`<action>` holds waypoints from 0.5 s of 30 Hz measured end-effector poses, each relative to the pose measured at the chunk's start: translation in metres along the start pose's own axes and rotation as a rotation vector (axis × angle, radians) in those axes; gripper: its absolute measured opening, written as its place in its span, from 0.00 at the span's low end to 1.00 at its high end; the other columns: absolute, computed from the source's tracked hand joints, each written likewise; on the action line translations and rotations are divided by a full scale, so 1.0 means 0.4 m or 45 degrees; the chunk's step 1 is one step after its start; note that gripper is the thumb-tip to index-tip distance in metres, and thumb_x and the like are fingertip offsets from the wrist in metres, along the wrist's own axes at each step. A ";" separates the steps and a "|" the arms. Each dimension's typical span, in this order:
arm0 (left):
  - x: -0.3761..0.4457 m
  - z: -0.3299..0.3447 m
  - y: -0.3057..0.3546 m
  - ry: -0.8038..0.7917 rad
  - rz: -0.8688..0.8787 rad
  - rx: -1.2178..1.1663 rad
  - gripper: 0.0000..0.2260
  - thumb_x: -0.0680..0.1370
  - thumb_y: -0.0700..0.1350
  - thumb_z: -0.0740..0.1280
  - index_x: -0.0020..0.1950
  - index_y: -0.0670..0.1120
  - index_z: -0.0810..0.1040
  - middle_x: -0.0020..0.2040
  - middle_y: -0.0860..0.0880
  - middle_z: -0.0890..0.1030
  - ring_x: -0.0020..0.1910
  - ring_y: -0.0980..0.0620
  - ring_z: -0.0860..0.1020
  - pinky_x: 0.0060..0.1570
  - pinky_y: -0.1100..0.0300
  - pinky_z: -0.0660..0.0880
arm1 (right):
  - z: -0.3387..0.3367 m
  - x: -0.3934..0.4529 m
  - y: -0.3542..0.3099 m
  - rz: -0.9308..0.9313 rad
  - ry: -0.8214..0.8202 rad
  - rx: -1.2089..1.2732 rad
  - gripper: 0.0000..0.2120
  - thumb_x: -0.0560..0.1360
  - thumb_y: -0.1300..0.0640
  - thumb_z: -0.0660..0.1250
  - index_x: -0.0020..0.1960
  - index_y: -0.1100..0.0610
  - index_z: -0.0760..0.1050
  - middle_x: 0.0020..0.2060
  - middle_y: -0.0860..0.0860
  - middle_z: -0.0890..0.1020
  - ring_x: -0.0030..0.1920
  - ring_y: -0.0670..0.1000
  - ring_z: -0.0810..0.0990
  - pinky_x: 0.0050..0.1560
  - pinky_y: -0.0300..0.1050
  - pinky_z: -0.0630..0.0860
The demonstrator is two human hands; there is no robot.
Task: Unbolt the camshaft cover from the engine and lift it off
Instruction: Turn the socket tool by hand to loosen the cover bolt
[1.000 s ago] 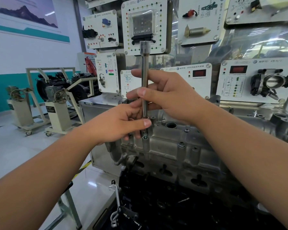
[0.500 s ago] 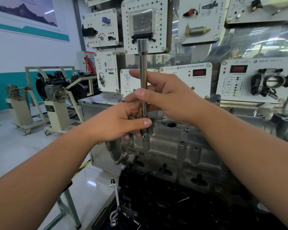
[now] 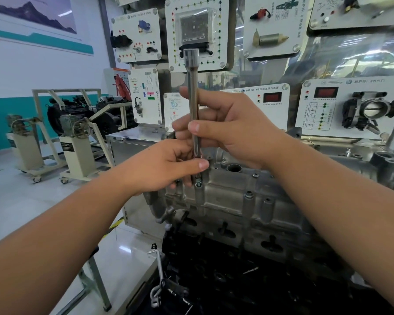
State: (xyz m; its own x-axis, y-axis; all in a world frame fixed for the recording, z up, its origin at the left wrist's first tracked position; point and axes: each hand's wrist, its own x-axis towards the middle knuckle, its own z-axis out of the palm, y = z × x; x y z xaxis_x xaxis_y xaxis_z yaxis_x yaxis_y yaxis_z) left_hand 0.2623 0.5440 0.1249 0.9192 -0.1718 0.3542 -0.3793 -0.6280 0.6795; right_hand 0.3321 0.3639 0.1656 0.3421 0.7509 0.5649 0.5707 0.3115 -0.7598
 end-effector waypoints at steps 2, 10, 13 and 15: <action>0.001 0.004 0.001 -0.003 0.010 0.035 0.16 0.74 0.60 0.67 0.47 0.46 0.79 0.35 0.54 0.82 0.35 0.58 0.83 0.32 0.61 0.78 | 0.009 0.001 -0.002 -0.002 0.034 0.009 0.21 0.78 0.68 0.67 0.67 0.50 0.73 0.48 0.51 0.86 0.51 0.51 0.85 0.54 0.50 0.83; -0.003 -0.009 -0.002 -0.064 -0.022 0.018 0.15 0.78 0.56 0.65 0.57 0.49 0.81 0.41 0.55 0.84 0.40 0.54 0.85 0.35 0.59 0.79 | 0.001 0.002 -0.012 -0.043 0.106 -0.097 0.21 0.78 0.67 0.68 0.65 0.47 0.74 0.47 0.62 0.84 0.47 0.52 0.86 0.48 0.48 0.84; -0.009 -0.017 0.000 -0.085 -0.028 -0.034 0.13 0.79 0.54 0.66 0.56 0.48 0.82 0.38 0.55 0.84 0.40 0.54 0.85 0.34 0.61 0.79 | 0.003 0.002 -0.008 -0.016 0.007 -0.013 0.23 0.80 0.67 0.64 0.68 0.44 0.71 0.50 0.52 0.87 0.50 0.52 0.86 0.51 0.47 0.82; -0.006 -0.013 0.002 -0.047 -0.013 -0.004 0.19 0.75 0.57 0.67 0.52 0.42 0.82 0.38 0.55 0.83 0.38 0.55 0.84 0.33 0.61 0.79 | 0.010 0.002 -0.007 -0.031 -0.020 -0.013 0.23 0.80 0.65 0.64 0.68 0.43 0.69 0.51 0.52 0.87 0.50 0.52 0.86 0.53 0.48 0.82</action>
State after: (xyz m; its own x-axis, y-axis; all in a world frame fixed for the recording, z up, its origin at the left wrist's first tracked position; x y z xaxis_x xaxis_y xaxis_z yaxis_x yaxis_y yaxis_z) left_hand 0.2592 0.5478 0.1278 0.9262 -0.1935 0.3236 -0.3704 -0.6274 0.6850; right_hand 0.3279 0.3658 0.1669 0.3162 0.7521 0.5782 0.5863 0.3243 -0.7424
